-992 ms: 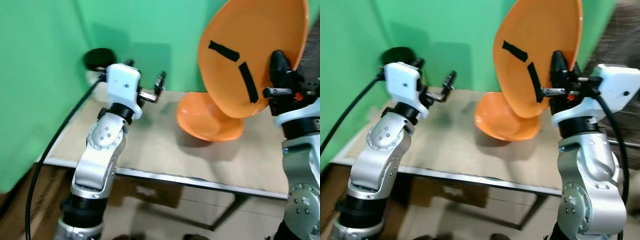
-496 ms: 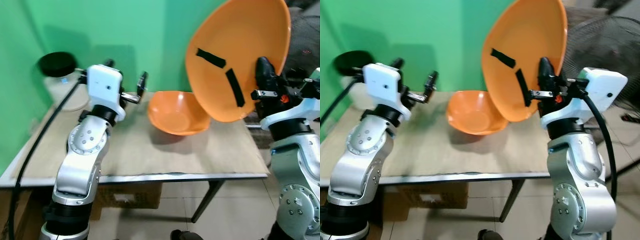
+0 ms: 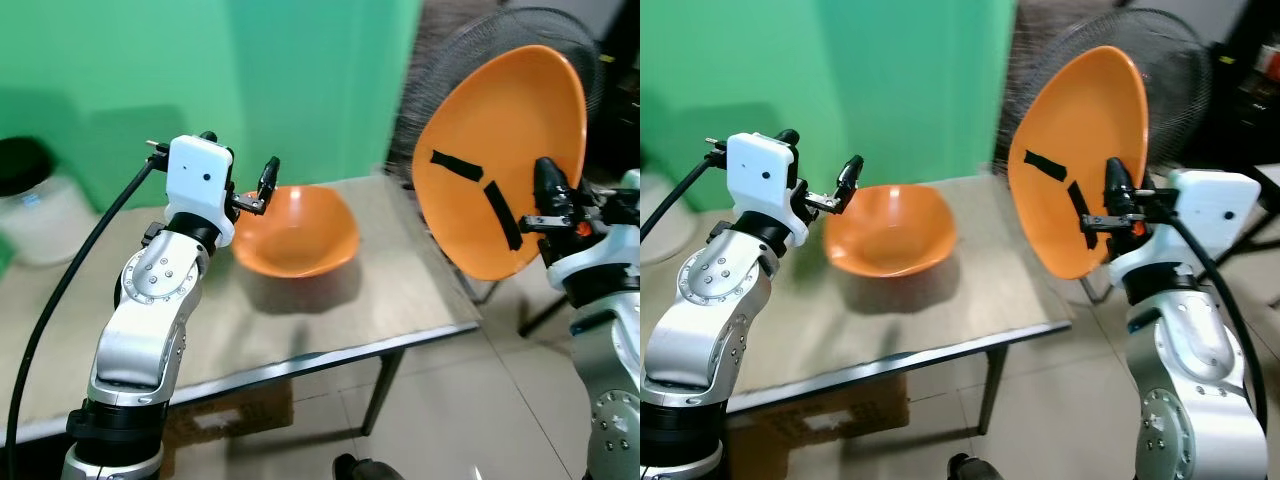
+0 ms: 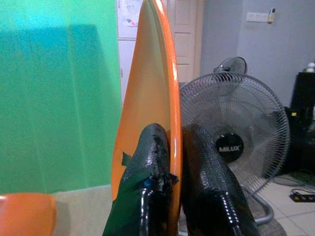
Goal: Setting the table
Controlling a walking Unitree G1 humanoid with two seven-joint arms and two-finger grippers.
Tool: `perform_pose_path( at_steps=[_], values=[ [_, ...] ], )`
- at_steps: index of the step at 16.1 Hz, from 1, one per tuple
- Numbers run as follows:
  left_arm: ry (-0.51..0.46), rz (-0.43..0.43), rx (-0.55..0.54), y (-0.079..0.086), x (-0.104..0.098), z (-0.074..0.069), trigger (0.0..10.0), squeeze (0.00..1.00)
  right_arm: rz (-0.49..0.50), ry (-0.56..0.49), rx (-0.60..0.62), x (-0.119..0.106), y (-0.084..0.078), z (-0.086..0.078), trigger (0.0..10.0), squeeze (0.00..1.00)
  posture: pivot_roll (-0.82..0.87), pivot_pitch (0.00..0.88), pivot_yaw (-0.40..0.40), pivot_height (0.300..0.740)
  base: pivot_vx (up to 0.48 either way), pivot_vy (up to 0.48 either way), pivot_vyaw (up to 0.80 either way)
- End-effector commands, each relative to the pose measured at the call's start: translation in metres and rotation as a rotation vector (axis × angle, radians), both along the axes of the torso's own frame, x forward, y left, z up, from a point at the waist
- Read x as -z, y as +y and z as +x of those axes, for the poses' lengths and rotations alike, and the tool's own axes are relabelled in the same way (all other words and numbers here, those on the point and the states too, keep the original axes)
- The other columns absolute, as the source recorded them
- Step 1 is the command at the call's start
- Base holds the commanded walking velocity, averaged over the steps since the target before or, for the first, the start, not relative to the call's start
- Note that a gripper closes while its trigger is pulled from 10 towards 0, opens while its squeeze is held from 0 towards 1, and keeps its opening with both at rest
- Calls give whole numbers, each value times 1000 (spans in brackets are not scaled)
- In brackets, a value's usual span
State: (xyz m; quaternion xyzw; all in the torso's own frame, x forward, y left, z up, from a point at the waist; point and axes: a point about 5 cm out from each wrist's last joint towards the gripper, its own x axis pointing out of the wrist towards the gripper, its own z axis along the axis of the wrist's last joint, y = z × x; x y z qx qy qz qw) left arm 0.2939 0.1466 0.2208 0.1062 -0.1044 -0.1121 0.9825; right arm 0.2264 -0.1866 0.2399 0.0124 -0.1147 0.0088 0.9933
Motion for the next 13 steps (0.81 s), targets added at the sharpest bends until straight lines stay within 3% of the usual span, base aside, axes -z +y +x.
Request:
perform_pose_path(
  at_steps=[1, 5, 13],
  values=[
    [-8, -12, -7, -2, -3, 1, 10000, 0, -10, -53, -12, -8, 3, -3, 10000, 0, -3, 0, 16, 740, 0, 0, -788],
    [-24, -15, -24, -1, -7, 1, 10000, 0, 41, -69, -2, -11, 7, 1, 10000, 0, 10, 0, 1, 740, 0, 0, -800],
    [-29, -16, -51, -2, -5, -2, 10000, 0, 42, -43, -12, -6, 10, 4, 10000, 0, 16, 0, -24, 740, 0, 0, -76]
  ],
)
